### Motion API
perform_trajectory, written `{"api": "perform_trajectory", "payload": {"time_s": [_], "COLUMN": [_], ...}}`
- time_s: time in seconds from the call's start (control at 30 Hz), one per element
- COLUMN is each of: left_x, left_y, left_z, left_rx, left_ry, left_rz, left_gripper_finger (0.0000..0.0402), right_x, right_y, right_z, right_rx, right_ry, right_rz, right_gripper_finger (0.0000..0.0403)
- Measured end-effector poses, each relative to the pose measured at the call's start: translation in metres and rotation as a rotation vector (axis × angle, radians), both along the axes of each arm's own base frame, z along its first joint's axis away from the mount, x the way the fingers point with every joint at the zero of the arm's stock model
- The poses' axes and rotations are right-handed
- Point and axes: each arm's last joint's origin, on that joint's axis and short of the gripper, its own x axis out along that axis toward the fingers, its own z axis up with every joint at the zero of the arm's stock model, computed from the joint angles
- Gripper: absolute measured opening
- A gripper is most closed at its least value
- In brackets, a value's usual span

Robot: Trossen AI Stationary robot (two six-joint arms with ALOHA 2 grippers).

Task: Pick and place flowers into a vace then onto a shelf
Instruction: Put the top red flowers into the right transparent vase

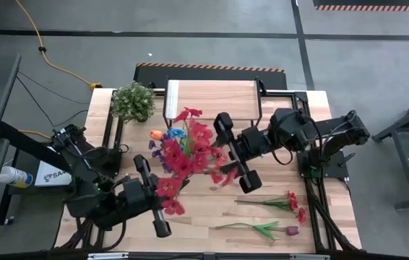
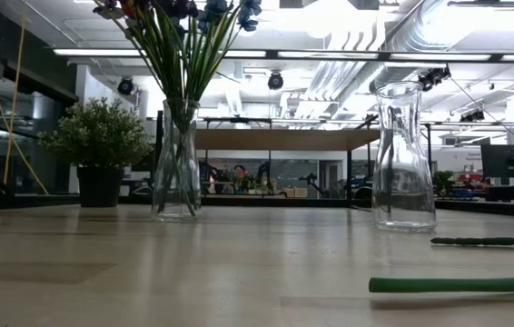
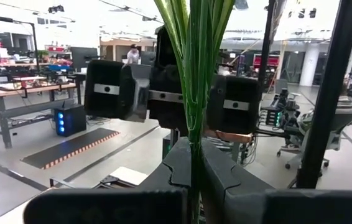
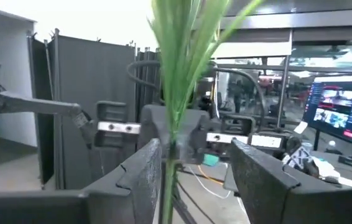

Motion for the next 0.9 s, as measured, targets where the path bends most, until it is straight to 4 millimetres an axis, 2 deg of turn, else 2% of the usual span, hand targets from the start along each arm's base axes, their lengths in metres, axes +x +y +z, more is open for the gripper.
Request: {"api": "perform_trajectory", "payload": {"time_s": [0.3,0.9], "left_x": [0.005,0.024], "left_y": [0.003,0.023], "left_z": [-0.002,-0.006], "left_rx": [-0.004,0.013], "left_ry": [0.0,0.014], "left_rz": [-0.002,0.018], "left_gripper_finger": [0.0043,0.0043], "right_x": [0.003,0.004], "right_y": [-0.003,-0.008], "right_z": [0.002,0.001], "right_rx": [0.013,0.027], "right_ry": [-0.034,-0.02], "right_rz": [0.009,0.052], "right_gripper_finger": [0.0182,0.0182]}}
